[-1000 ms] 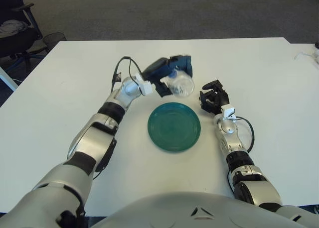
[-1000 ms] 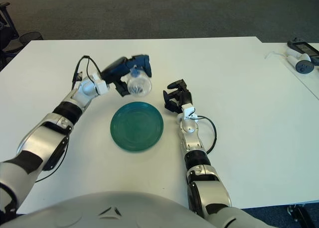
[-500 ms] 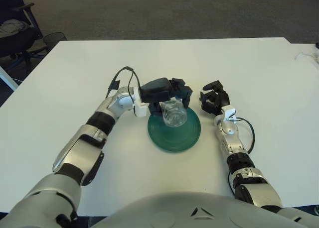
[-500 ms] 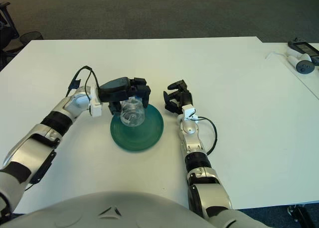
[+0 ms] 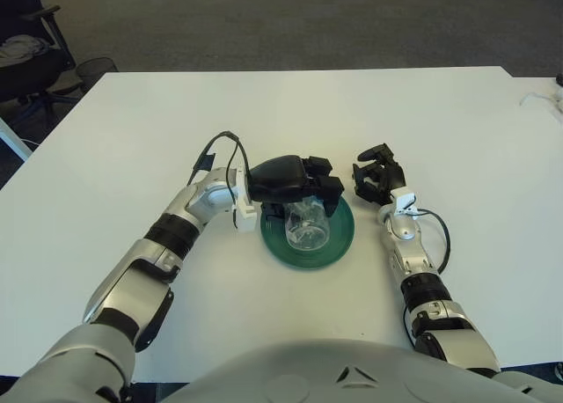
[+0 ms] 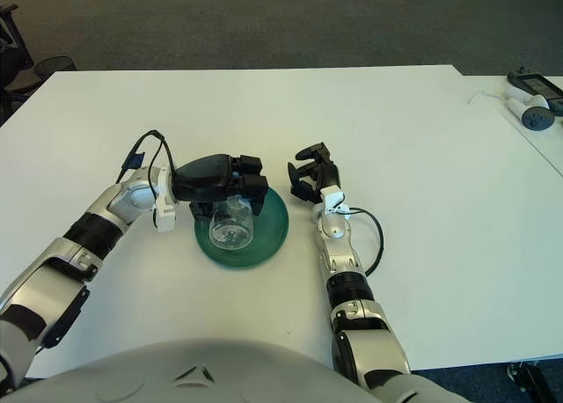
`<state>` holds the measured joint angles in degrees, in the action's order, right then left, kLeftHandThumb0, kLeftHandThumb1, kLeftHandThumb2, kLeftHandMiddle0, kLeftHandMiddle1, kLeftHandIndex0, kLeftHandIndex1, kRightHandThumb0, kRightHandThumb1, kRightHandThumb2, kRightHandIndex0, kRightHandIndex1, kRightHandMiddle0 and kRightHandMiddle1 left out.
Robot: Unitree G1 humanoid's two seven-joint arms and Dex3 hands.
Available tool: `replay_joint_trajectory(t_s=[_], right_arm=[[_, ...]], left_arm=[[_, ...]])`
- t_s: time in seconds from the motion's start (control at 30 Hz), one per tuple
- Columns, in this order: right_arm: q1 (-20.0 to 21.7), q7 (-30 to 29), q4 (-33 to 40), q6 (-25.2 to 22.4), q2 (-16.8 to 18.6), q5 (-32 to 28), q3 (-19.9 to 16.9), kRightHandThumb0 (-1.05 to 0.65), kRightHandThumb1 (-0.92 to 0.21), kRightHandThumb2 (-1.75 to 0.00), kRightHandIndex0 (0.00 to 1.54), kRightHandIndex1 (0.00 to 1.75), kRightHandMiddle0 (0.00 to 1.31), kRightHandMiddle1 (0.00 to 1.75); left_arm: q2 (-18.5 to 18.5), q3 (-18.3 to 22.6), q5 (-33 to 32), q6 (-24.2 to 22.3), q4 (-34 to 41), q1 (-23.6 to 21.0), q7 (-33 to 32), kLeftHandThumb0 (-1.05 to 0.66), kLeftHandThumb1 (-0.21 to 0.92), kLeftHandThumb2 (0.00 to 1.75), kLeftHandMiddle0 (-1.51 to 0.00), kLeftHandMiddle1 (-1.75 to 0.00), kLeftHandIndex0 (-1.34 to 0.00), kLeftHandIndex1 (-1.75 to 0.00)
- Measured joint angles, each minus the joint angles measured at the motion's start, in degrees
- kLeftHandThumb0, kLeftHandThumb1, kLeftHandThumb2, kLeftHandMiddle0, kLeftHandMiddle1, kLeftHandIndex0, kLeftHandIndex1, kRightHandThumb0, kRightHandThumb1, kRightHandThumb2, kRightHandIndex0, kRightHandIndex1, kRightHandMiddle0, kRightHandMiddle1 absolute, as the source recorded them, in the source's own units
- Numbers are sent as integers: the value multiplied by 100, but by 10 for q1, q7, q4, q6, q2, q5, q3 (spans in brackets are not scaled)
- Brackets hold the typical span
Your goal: Put the bottle into the plate.
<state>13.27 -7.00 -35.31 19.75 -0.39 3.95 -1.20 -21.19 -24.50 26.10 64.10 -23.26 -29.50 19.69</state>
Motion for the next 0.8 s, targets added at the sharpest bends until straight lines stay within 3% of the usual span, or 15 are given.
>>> replay_joint_trajectory(t_s=[0.47,0.73,0.8], right_arm=[[1,0,-2,0,0,-2,-1,-1,-64,-84,48,148,28,173],[1,-2,-3,0,0,-2,-1,-1,-66,-80,44,147,30,172],[1,-4,-3,0,0,-1,-1,-1,-66,-80,44,147,30,173]], left_arm=[[-5,14,132,9,5,1,-85,0,4,163,-81,-172,-61,-175],[2,17,141,22,-16,2,-146,0,20,144,-68,-172,-50,-172],[5,17,159,29,-28,2,-173,-1,54,101,-48,-172,-31,-165]])
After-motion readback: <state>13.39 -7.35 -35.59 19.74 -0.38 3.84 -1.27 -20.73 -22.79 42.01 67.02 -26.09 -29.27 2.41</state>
